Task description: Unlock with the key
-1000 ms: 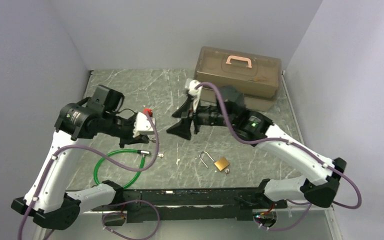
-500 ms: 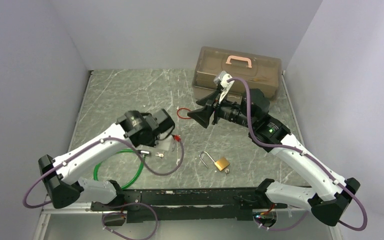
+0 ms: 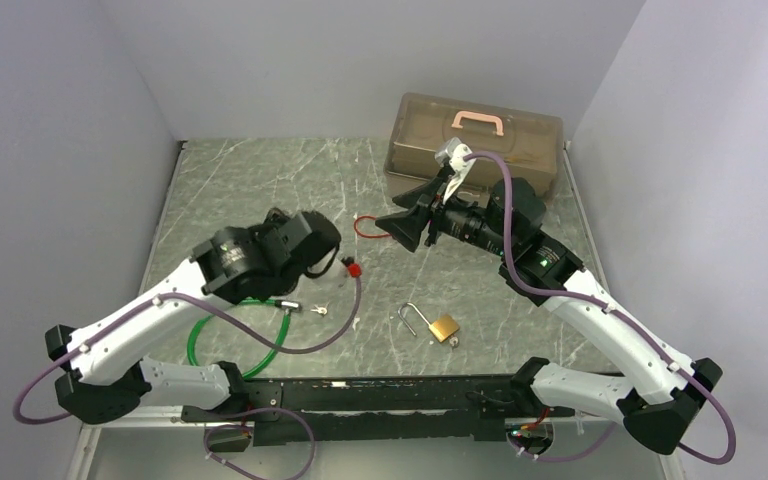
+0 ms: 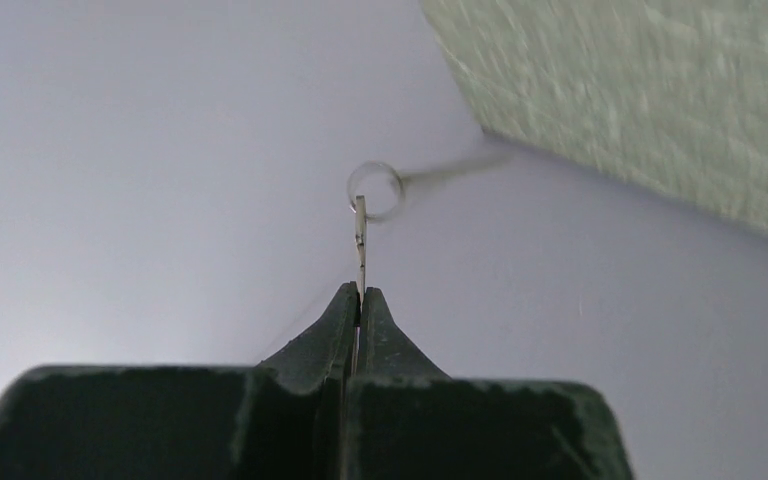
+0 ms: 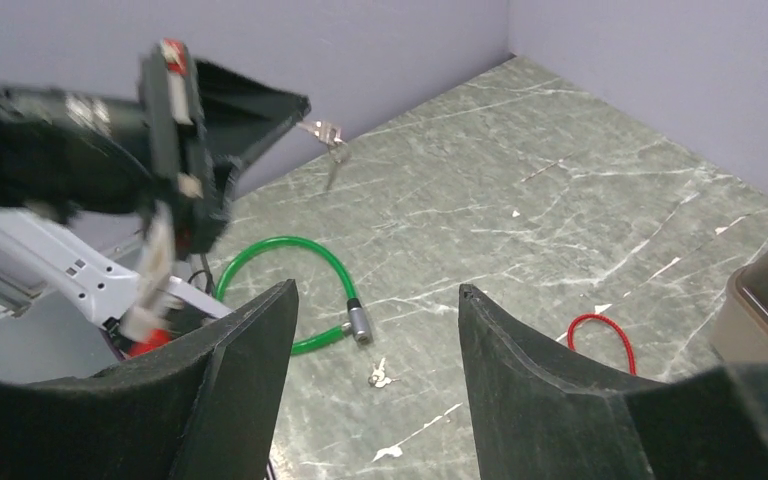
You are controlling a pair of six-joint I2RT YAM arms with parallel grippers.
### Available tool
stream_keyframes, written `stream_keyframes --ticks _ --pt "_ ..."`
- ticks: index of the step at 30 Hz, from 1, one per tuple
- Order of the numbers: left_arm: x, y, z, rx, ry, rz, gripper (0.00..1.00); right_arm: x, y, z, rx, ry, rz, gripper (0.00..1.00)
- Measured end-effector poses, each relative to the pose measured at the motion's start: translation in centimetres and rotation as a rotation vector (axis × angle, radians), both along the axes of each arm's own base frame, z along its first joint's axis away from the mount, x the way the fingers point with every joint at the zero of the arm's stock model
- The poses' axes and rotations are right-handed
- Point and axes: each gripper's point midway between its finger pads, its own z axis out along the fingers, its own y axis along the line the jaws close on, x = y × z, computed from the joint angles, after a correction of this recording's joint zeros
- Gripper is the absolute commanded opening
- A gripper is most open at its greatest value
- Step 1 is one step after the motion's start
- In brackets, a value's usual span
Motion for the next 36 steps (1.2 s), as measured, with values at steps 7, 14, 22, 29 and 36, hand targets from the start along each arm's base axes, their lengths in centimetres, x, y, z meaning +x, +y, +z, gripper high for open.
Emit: stream_keyframes --ticks 7,14,22,29,36 --pt "-2.3 -3.4 3.2 -0.279 0.157 -0.095 0.00 -0.2 0.1 0.2 0.013 0.005 0.011 0.62" --pt "-6.4 -5.8 1.7 -0.478 0.444 -0.139 0.00 -0.6 1.5 0.2 0.054 0.004 0.086 0.75" --pt "-10.3 -7.3 2.3 -0.667 0.634 -0.185 0.00 -2.5 4.1 -2.6 0.123 0.073 0.286 0.82" --pt "-12.0 -7.2 2.5 -0.733 0.699 -0.186 0.00 -4.4 5.1 -2.1 0.188 0.072 0.427 0.75" --pt "-11.8 -7.2 2.0 -0.829 0.786 -0.074 0.00 -8.5 7.2 -0.2 0.168 -0.047 0.540 0.65"
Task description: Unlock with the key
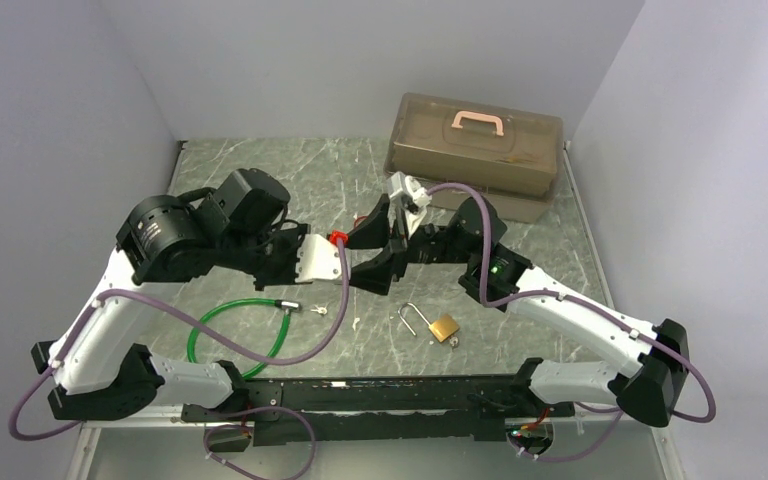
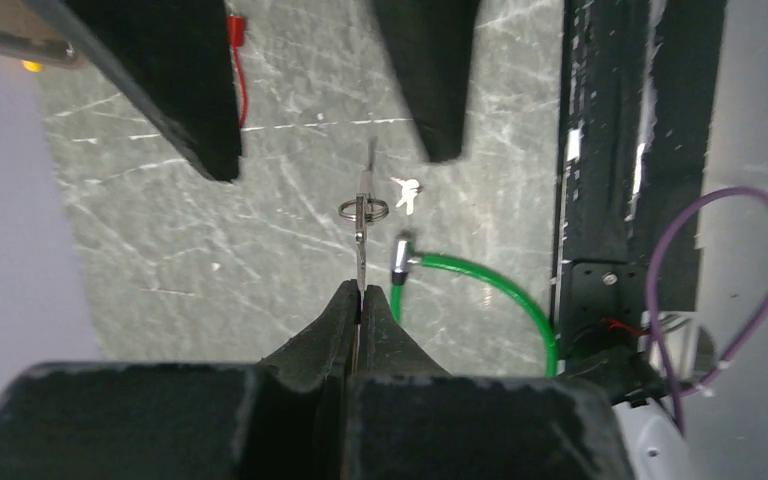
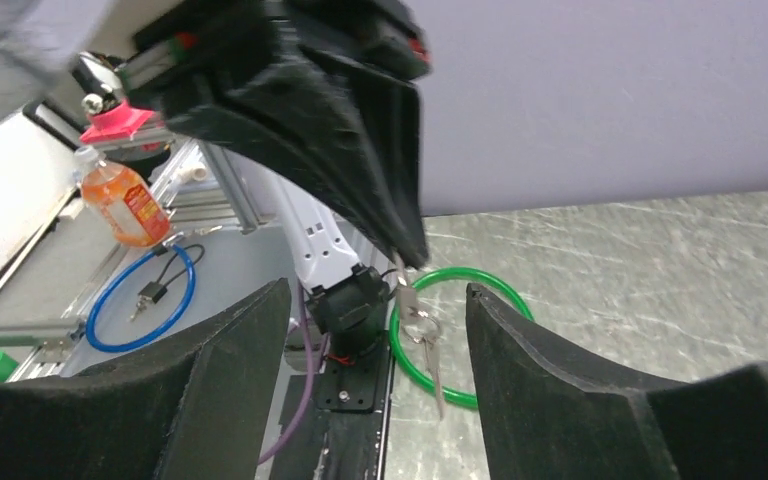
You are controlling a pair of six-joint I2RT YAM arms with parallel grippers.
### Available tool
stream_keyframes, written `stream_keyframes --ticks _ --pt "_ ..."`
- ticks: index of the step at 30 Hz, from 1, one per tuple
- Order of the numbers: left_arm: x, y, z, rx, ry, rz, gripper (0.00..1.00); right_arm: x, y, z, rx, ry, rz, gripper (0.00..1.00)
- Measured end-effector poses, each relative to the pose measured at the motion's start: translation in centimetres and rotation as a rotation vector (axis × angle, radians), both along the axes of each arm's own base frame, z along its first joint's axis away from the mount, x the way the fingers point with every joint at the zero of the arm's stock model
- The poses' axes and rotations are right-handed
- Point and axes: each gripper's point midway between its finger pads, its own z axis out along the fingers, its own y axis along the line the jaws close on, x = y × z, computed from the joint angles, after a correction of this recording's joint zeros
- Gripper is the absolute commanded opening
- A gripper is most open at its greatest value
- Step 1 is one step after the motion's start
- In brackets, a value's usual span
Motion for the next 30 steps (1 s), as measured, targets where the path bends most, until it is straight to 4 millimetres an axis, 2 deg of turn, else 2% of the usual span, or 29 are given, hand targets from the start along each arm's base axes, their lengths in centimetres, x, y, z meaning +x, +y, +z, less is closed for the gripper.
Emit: stream_keyframes --ticks 2,5,9,14,22,28,30 --pt "0.1 0.0 -0.1 -0.023 0.048 0.030 0.00 -1.1 0.6 0.2 -0.005 -0.031 0.020 0.61" --pt "0.0 -0.2 -0.2 -0.065 0.117 0.060 0.00 -1.6 1.1 0.0 -0.022 -0.067 0.011 0.55" --pt "-0.4 -0.5 0.0 -0.113 0.187 0.071 0.00 -1.4 1.4 -0.6 -0.046 -0.087 -0.012 0.50" --pt "-1.3 -1.1 0.4 -0.149 0.233 0.050 0.00 -1.1 1.7 -0.9 -0.059 -0.096 -0.019 0.34" --pt "-1.4 -1.1 0.5 -0.158 0.245 0.048 0.00 -1.4 2.1 -1.5 -0.081 -0.083 0.002 0.19" --pt "-1.3 -1.1 0.5 -0.161 0.247 0.055 0.00 -1.6 2.2 -1.4 -0.082 -0.084 0.011 0.15" --pt "-1.3 -1.0 0.6 -0.165 0.247 0.057 0.00 -1.7 2.2 -1.4 -0.081 -0.085 0.012 0.17"
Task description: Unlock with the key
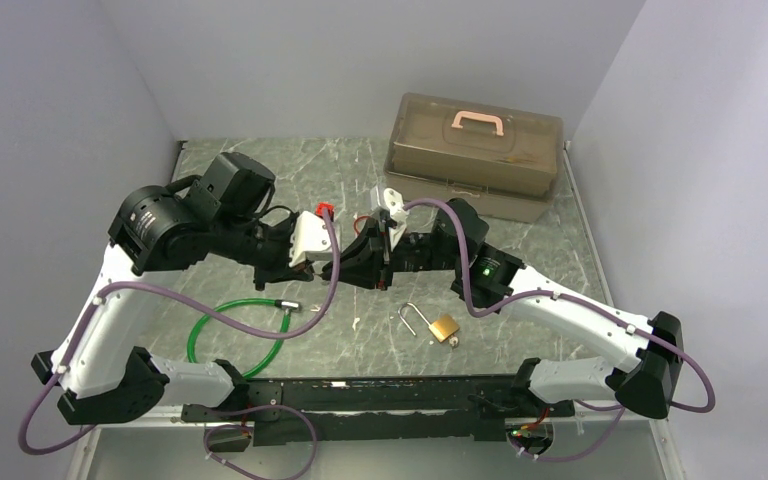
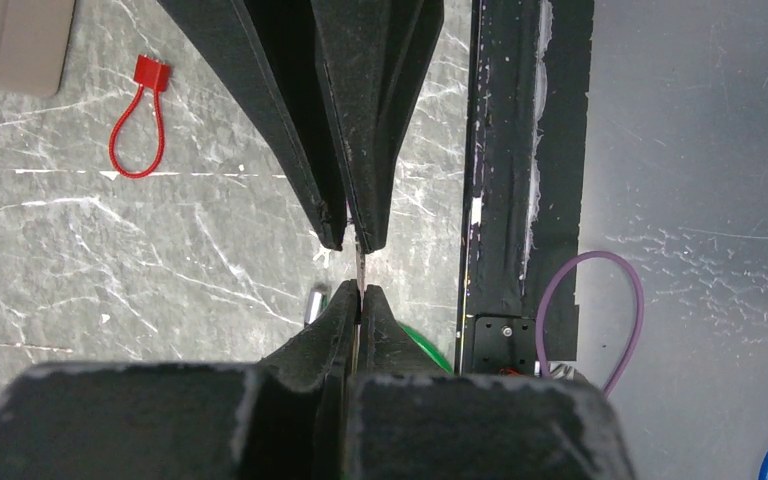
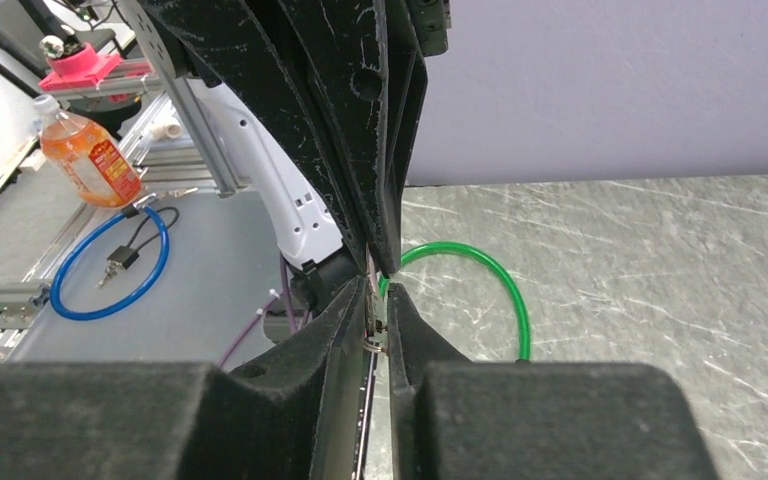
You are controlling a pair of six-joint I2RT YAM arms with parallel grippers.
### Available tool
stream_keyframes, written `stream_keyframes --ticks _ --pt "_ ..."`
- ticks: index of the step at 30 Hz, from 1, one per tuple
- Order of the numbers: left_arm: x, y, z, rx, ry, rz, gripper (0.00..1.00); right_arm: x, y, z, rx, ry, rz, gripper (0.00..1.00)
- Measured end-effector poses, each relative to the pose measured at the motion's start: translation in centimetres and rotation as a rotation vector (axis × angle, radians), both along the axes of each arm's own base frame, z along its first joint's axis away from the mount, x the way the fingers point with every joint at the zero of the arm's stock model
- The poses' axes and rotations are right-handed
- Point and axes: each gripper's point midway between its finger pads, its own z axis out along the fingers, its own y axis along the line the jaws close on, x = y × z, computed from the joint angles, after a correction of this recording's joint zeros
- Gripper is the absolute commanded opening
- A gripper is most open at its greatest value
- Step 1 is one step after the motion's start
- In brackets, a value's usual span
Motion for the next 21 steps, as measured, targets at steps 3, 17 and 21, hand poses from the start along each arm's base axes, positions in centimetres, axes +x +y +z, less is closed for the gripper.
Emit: stream_keyframes --ticks 3,17,21 --pt "-0.05 -0.04 0.20 -0.011 0.005 0.000 0.00 -0.12 0.00 -0.07 -0.003 0.001 0.006 0.22" --pt "-0.26 -0.02 0.26 -0.021 0.030 0.010 0.00 -0.48 0.03 -0.23 -0.008 0.005 0.023 0.00" --pt "-0.24 0.01 0.28 -0.022 0.028 0.012 0.00 -0.57 0.02 -0.25 -0.010 0.006 0.027 0.00"
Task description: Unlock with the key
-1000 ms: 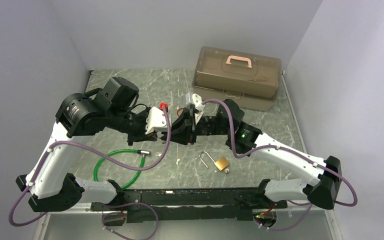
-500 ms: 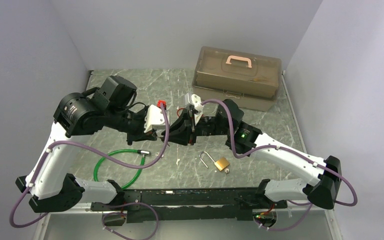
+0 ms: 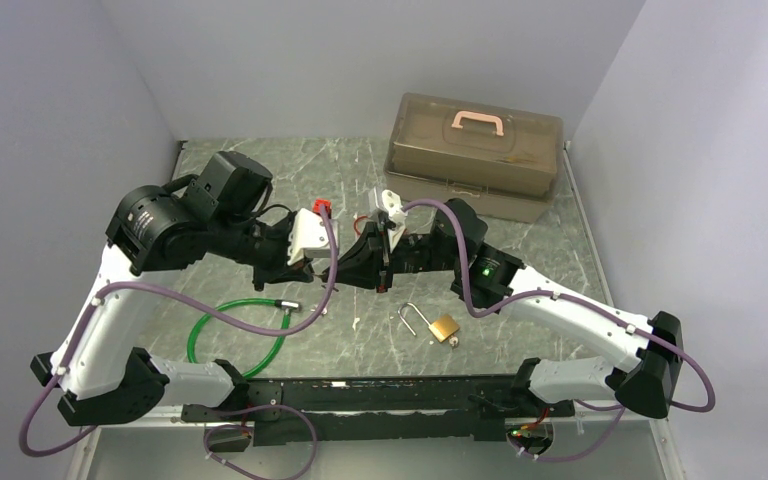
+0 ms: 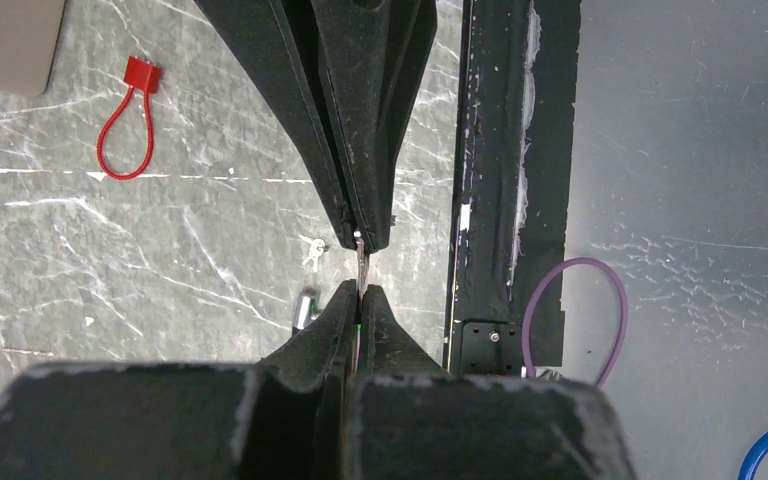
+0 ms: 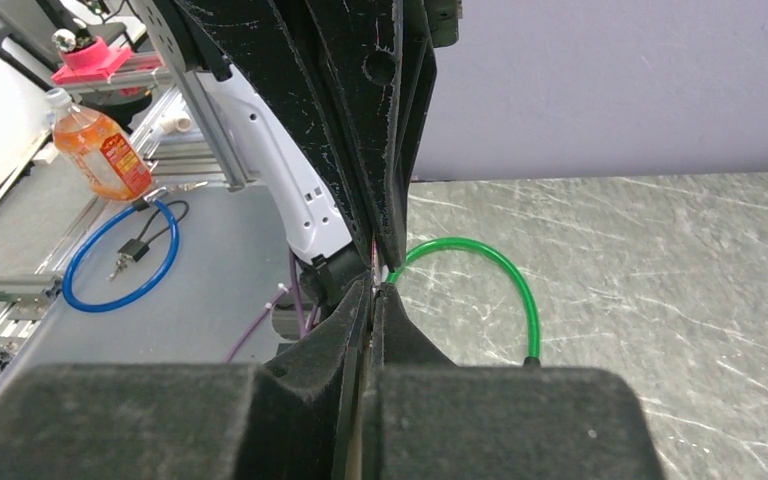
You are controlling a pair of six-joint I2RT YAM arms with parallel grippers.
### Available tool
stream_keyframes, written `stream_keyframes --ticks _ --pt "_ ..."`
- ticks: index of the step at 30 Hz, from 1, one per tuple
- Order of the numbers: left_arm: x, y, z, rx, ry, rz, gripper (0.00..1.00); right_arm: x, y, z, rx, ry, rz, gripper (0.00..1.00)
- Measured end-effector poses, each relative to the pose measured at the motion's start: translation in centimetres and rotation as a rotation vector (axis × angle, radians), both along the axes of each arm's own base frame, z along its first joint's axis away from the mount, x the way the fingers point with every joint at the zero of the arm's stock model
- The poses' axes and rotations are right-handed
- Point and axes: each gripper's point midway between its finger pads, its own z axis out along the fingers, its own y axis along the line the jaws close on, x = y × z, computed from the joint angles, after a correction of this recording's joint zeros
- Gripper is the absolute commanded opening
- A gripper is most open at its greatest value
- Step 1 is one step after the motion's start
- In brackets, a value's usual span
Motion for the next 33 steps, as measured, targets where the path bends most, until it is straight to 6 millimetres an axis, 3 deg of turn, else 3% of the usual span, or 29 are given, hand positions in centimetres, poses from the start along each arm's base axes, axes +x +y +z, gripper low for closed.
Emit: stream_keyframes --ticks 1,2,3,4,7,12,15,19,25,28,33 --pt "0.0 0.0 0.0 -0.001 -0.001 0.002 0.03 0.0 0.0 0.0 -0.001 0.001 0.000 0.00" --pt "0.1 0.0 0.0 -0.004 -0.002 0.004 0.19 0.0 0.0 0.1 -0.001 0.002 0.001 0.00" --pt "0.1 0.0 0.0 -0.006 -0.001 0.005 0.45 0.0 0.0 0.1 -0.003 0.003 0.002 0.00" --pt "0.2 0.0 0.0 -0.010 -0.002 0.007 0.62 -0.1 0.0 0.1 -0.006 0.006 0.002 0.00" --pt "0.7 0.2 -0.1 -0.011 -0.008 0.031 0.98 -0.1 -0.1 -0.3 -0.029 0.027 0.006 0.00" --pt "2.3 1.3 -1.1 -0.004 -0.020 0.091 0.99 0.6 -0.5 -1.5 -0.094 0.081 -0.016 0.00" --pt "3.7 3.1 -3.0 0.032 -0.022 0.139 0.99 1.9 -1.2 -2.6 -0.138 0.135 -0.057 0.00" --pt "5.4 6.5 -8.8 0.126 0.051 0.202 0.99 3.4 -2.4 -4.5 -0.183 0.198 -0.127 0.00" --pt "7.5 10.5 -18.5 0.244 0.152 0.210 0.99 3.8 -3.5 -6.2 -0.224 0.248 -0.198 0.00" --pt "8.2 11.9 -22.0 0.263 0.149 0.186 0.96 4.0 -3.8 -6.0 -0.219 0.252 -0.222 0.00" --pt "9.3 13.0 -25.8 0.272 0.098 0.121 0.87 4.2 -4.3 -5.4 -0.201 0.248 -0.256 0.00"
